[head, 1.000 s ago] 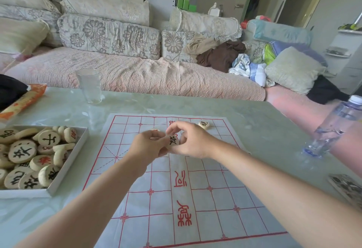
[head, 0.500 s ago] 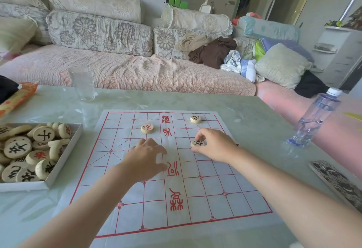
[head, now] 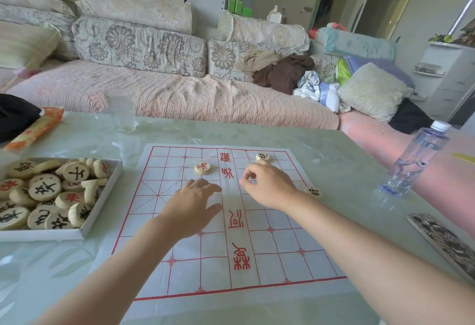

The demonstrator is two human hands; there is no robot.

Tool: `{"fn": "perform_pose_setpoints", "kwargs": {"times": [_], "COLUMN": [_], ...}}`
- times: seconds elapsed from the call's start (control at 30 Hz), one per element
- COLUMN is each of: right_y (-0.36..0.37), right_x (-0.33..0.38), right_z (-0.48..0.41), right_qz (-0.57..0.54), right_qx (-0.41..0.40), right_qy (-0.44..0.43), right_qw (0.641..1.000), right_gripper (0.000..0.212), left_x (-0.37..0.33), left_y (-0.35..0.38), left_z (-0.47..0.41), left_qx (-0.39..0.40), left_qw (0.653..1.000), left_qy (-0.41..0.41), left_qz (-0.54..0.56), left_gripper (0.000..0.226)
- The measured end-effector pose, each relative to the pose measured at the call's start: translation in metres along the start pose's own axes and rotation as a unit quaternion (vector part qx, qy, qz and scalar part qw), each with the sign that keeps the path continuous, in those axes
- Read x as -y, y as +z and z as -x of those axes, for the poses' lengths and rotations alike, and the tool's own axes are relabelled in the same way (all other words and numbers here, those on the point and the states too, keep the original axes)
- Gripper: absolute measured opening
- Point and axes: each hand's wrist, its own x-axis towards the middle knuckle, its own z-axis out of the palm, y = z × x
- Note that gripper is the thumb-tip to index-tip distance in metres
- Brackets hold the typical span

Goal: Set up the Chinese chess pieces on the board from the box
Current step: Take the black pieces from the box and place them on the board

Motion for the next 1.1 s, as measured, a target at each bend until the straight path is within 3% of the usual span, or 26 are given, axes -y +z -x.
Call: {"fn": "perform_pose_setpoints", "kwargs": {"times": [0.2,0.4,0.67,0.87,1.03,1.1], "right_y": [0.011,0.032,0.062,0.084,0.089,0.089], "right_x": [0.082,0.187,0.278,0.298,0.293,0.29], "right_z": [-0.019,-0.039,-0.055,-0.063,-0.07,-0.071], "right_qz": [-0.042,-0.065,-0.023,0.013,-0.14,-0.255], "right_qx": [0.021,0.063,0.138,0.144,0.168,0.174], "right_qy": [-0.064,-0.136,-0.177,-0.128,-0.035,0.018], "right_qw": [0.997,0.987,0.974,0.981,0.975,0.951], "right_gripper": [0.013,0.013,0.026,0.034,0.036,0.039], "left_x": [0.05,0.119,0.183,0.203,0.205,0.201], "left_y": [-0.04,-0.086,-0.119,-0.113,-0.113,-0.116], "left_z": [0.02,0.06,0.099,0.112,0.109,0.106], "left_qx": [-0.084,-0.19,-0.192,-0.152,-0.127,-0.116], "left_qw": [0.99,0.969,0.962,0.969,0.974,0.975], "left_qy": [-0.085,-0.141,-0.19,-0.192,-0.187,-0.183], "left_qz": [0.08,0.07,0.049,0.027,0.023,0.041], "left_gripper": [0.032,0.026,0.027,0.027,0.027,0.03]}}
